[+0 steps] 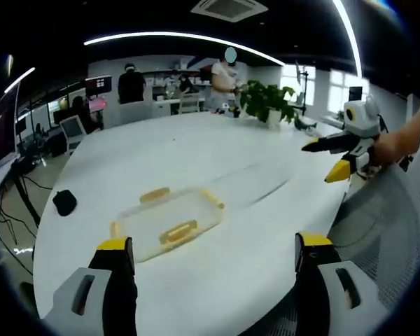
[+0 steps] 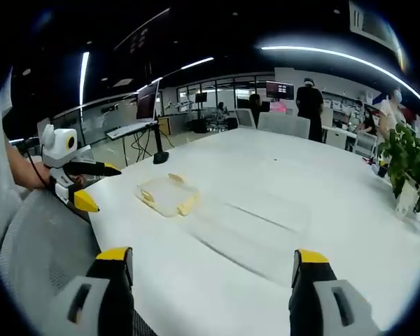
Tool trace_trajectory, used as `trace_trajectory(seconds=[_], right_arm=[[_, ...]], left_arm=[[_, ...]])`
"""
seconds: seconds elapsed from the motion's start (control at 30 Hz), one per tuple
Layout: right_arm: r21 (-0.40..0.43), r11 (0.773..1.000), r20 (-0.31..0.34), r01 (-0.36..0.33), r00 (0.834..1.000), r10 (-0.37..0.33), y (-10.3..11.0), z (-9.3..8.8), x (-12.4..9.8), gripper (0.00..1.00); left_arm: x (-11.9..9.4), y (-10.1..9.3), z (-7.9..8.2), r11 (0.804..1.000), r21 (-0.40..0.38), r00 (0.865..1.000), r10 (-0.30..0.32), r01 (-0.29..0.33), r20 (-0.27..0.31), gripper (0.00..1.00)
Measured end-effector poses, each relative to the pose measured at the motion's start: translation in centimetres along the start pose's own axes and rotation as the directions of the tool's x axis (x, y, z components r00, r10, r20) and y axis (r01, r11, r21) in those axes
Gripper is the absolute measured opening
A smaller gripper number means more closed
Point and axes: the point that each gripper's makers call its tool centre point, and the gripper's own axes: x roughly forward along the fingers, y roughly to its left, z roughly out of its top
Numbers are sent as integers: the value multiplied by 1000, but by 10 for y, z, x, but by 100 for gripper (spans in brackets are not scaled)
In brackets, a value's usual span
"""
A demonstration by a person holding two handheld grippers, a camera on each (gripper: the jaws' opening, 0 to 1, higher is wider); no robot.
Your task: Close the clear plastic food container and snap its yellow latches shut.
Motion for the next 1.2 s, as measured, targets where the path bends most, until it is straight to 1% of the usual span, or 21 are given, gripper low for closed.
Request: trace_trajectory(seconds=[0.2, 0.4, 0.6, 0.73, 0.93, 1.2], right_arm=[[1, 1000, -3, 5, 1000, -5, -1, 0, 0, 94], [-2, 1000, -5, 2, 1000, -2, -1, -1, 1, 94], [-11, 1000, -12, 4, 1000, -4, -1, -2, 1, 93], [-16, 1000, -13, 4, 1000, -4, -1, -2, 1, 93], [-12, 1000, -17, -1, 1000, 1, 0, -3, 1, 93], [-43, 999, -25, -4, 1000, 2, 3, -3, 2, 92]], left_arm=[[0, 3, 0, 1000, -14, 1000, 8, -8, 3, 93], [0, 2, 0, 1000, -12, 1000, 3, -3, 2, 93], [-1, 6, 0, 999, -30, 1000, 18, -18, 8, 93], [-1, 5, 0, 1000, -14, 1000, 13, -13, 3, 93], [-2, 6, 1, 1000, -15, 1000, 17, -17, 7, 92], [-2, 7, 0, 1000, 4, 1000, 23, -23, 1, 92]])
